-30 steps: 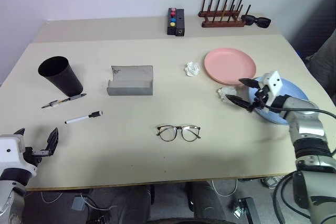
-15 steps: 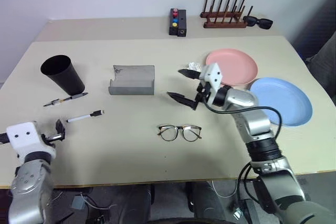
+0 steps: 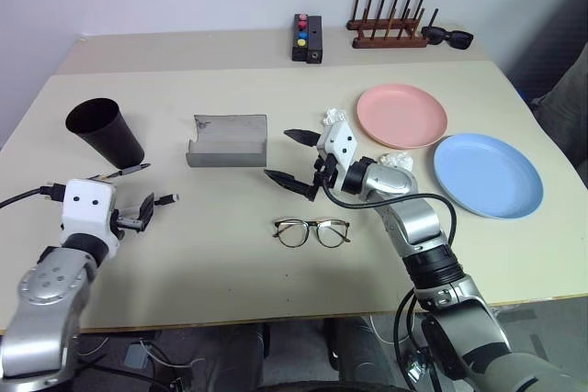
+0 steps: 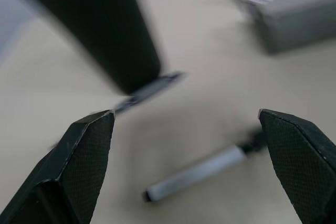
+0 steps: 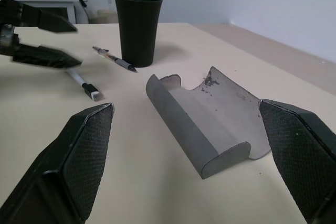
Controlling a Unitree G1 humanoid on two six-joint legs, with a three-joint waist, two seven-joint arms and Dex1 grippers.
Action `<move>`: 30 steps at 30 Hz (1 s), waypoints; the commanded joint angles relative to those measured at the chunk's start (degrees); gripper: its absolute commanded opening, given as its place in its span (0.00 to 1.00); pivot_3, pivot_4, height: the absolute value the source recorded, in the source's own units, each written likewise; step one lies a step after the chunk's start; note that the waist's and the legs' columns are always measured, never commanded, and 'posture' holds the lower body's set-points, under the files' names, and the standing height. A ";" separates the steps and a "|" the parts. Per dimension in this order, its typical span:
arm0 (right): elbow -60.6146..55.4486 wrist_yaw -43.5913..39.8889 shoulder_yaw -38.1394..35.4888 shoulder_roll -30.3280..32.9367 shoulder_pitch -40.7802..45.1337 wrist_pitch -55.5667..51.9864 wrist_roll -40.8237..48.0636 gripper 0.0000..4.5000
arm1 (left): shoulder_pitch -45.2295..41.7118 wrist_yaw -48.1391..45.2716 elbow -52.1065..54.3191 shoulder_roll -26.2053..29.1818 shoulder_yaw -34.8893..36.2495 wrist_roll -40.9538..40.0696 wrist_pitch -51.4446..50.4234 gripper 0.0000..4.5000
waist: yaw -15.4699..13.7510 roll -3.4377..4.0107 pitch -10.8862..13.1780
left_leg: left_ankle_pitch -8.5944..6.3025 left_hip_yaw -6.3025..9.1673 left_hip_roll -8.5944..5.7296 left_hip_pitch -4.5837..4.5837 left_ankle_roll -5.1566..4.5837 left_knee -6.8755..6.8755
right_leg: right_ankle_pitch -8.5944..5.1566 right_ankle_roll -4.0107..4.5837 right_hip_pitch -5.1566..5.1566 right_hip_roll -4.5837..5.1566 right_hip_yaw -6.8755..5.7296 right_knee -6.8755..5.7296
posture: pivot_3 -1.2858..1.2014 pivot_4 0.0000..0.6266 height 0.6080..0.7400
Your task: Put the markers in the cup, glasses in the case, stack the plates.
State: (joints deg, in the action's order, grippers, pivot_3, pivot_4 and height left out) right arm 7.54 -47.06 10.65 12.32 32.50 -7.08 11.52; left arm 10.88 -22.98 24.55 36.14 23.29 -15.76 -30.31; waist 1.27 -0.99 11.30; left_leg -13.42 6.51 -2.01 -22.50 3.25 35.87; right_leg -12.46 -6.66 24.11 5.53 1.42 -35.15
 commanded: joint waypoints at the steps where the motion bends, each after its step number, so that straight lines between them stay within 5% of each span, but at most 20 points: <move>1: -2.02 1.00 -0.65 -0.76 -0.02 1.30 0.58 1.00 | -0.22 -12.02 -5.55 5.96 0.69 -3.32 2.27 1.00 | 0.01 0.01 0.01 | 0.00 -0.01 0.00 0.00 0.00 -0.01 | 0.00 0.00 0.01 0.01 0.00 0.00 | 0.52 0.24 0.99; 12: -4.68 2.58 -0.19 -2.00 -1.83 0.73 1.19 1.00 | -14.08 -29.81 -25.94 14.94 -9.00 -2.57 5.48 1.00 | 0.14 0.04 0.02 | 0.01 -0.03 0.01 0.01 0.00 -0.18 | -0.01 0.01 0.13 0.00 0.02 -0.03 | 0.52 0.24 0.99; 16: -9.99 -3.27 1.01 -0.24 -3.62 -3.70 6.03 1.00 | -16.67 -35.25 -29.33 16.34 -13.23 -2.17 5.51 1.00 | 0.52 0.04 0.03 | 0.02 -0.01 0.03 0.01 0.00 -0.34 | 0.03 -0.07 0.24 -0.02 0.01 -0.10 | 0.52 0.24 0.99; 19: -13.53 -6.97 2.03 1.60 -5.29 -7.17 8.95 1.00 | -17.60 -36.60 -31.29 16.89 -14.57 -1.13 6.20 0.81 | 0.89 0.04 0.02 | 0.02 0.00 0.03 0.02 0.00 -0.36 | 0.03 -0.07 0.22 -0.01 0.00 -0.09 | 0.52 0.24 0.99; 26: -16.93 -9.82 3.61 2.94 -6.58 -11.82 11.90 1.00 | -18.34 -38.24 -32.76 16.95 -14.85 -0.74 6.61 0.03 | 1.18 0.04 0.02 | 0.02 0.00 0.04 0.07 0.00 -0.35 | 0.00 -0.03 0.20 0.00 0.01 -0.11 | 0.52 0.24 0.99; 30: -17.06 -10.55 4.14 2.99 -6.54 -12.98 12.43 1.00 | -17.67 -37.83 -32.18 16.74 -14.22 -0.65 6.98 0.01 | 1.18 0.04 0.02 | 0.02 -0.01 0.03 0.07 0.00 -0.35 | 0.01 -0.04 0.20 0.00 0.01 -0.10 | 0.52 0.24 0.99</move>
State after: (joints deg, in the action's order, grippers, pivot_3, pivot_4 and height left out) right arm -7.09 -57.18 14.65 15.31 25.72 -19.97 22.79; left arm -7.67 -60.22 -7.79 52.60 9.89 -16.87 -23.16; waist 2.45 -0.95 11.32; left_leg -13.40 6.50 -1.97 -22.43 3.25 35.52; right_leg -12.45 -6.70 24.31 5.53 1.43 -35.25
